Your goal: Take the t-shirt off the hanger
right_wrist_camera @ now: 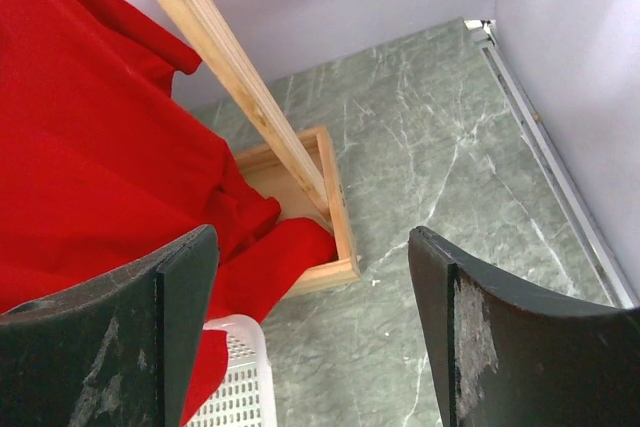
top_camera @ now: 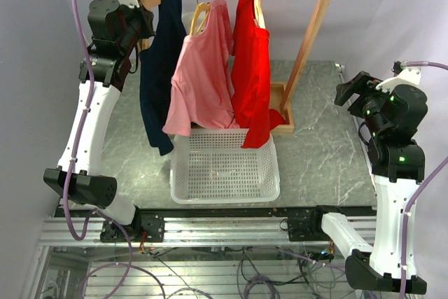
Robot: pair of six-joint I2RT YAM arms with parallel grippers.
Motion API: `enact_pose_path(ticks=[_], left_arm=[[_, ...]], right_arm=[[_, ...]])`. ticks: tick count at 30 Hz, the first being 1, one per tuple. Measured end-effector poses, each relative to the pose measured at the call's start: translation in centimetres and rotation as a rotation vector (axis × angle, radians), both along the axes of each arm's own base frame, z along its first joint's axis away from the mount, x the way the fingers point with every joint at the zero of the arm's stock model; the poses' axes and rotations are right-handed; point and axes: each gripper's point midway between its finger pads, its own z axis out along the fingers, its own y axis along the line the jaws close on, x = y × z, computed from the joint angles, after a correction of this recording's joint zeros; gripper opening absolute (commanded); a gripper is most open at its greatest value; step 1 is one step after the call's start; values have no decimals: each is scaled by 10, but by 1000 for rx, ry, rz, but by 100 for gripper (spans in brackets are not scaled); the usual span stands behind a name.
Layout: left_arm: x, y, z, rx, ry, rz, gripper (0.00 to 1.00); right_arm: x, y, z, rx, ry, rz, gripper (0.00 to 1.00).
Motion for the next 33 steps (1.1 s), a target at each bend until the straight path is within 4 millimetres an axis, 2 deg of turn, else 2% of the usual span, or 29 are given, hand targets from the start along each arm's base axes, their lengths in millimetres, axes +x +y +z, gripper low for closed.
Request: enact_pose_path(ticks=[9, 16, 25, 33], left_arm=[[-4, 3, 20, 46, -73, 0, 7], [-26, 7, 32, 80, -90, -12, 7], [-89, 22, 70, 133, -173, -7, 7], [-133, 32, 57, 160, -138, -7, 7]], right_arm=[[3, 0, 1, -2, -15, 0, 76], [5, -2, 5, -9, -29, -9, 78], [7, -4, 3, -17, -21, -22, 79], [5, -9, 0, -22, -5, -46, 82]])
